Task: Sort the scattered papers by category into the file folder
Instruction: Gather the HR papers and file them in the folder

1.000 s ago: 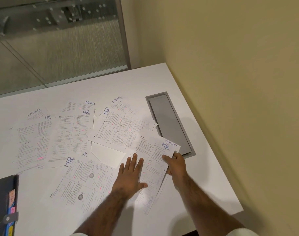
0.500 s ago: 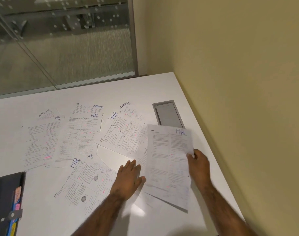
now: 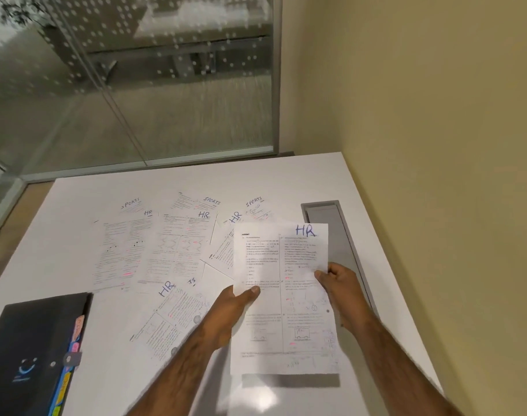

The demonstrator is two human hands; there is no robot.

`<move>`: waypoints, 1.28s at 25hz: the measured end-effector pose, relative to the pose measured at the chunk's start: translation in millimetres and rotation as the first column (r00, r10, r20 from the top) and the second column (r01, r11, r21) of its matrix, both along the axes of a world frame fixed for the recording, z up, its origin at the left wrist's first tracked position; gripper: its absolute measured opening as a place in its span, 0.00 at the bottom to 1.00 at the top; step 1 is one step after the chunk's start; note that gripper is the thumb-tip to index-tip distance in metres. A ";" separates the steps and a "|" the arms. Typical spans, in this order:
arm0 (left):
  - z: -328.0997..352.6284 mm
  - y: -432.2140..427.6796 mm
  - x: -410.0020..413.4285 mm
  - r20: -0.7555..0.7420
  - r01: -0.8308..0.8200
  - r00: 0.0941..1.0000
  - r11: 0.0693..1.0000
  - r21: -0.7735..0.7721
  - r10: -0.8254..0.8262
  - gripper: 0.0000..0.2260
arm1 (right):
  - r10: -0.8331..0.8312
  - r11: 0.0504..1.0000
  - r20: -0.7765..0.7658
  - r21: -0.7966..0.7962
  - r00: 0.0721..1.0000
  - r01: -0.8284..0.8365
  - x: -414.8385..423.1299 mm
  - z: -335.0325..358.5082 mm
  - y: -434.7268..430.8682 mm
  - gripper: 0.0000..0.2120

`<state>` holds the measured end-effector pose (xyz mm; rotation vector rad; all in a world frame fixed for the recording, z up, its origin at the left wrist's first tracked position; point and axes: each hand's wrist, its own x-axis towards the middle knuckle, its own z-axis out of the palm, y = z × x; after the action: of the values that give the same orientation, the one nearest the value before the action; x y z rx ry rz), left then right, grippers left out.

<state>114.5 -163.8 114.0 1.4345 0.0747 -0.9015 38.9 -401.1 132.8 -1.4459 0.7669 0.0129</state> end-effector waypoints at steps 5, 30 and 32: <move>-7.7 63.4 8.0 0.080 -0.215 0.974 0.976 0.046 0.211 0.14 | 0.082 0.988 -0.067 -0.127 0.994 -0.090 54.4 -24.9 31.5 0.04; -27.1 188.4 76.3 -0.020 -0.398 0.914 0.907 0.134 0.404 0.14 | 0.255 0.351 -0.585 -0.686 0.770 -0.637 226.8 -117.7 23.0 0.16; -28.4 188.6 75.0 -0.023 -0.402 0.912 0.905 0.141 0.409 0.14 | 0.251 0.420 -0.473 -0.733 0.844 -0.536 226.7 -108.3 21.9 0.03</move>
<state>189.4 24.8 85.5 1.4465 0.4664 -0.5952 265.6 -379.2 24.5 -2.6391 0.6535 0.2682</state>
